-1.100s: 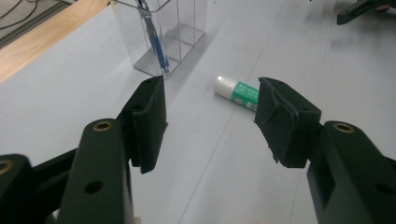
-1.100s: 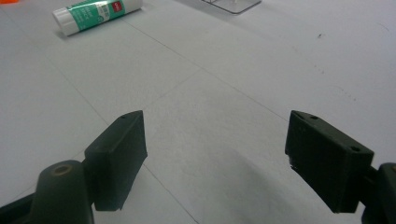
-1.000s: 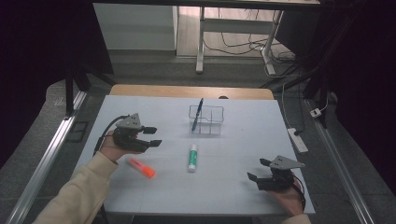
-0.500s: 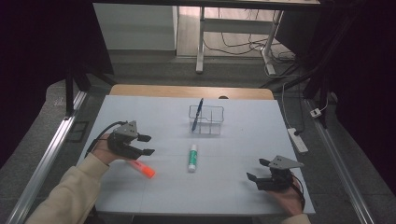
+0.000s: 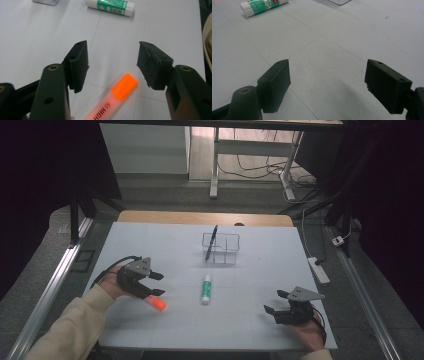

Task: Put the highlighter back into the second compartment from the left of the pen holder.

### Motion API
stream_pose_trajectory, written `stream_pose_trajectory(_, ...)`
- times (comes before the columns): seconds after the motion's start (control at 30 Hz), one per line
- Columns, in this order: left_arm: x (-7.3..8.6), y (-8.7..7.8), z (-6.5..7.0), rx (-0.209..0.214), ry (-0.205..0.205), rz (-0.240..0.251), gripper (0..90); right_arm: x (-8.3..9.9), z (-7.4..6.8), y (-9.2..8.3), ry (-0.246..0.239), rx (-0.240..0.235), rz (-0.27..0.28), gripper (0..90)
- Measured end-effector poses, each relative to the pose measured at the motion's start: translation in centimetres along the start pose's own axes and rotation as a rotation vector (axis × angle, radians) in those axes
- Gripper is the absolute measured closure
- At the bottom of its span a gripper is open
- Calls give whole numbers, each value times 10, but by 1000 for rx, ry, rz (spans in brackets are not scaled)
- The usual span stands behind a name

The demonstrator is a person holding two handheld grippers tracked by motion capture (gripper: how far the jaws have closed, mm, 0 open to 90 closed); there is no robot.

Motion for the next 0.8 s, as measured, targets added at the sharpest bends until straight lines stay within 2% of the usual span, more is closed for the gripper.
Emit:
stream_pose_trajectory(0.27,5,5,1,21,7,-51,408,0,0,0,3,0,2,200)
stream_pose_trajectory(0.8,19,23,7,68,54,-199,362,1,0,1,5,-2,-3,200)
Point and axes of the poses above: each handheld gripper's, and its own axes: y roughly forward along the jaws, x roughly out of its underside, z roughly to its right, the point moved 9 cm from there along y, roughly forward along the jaws, and after that the axes turned 9 degrees about x, right-handed, at the moved point
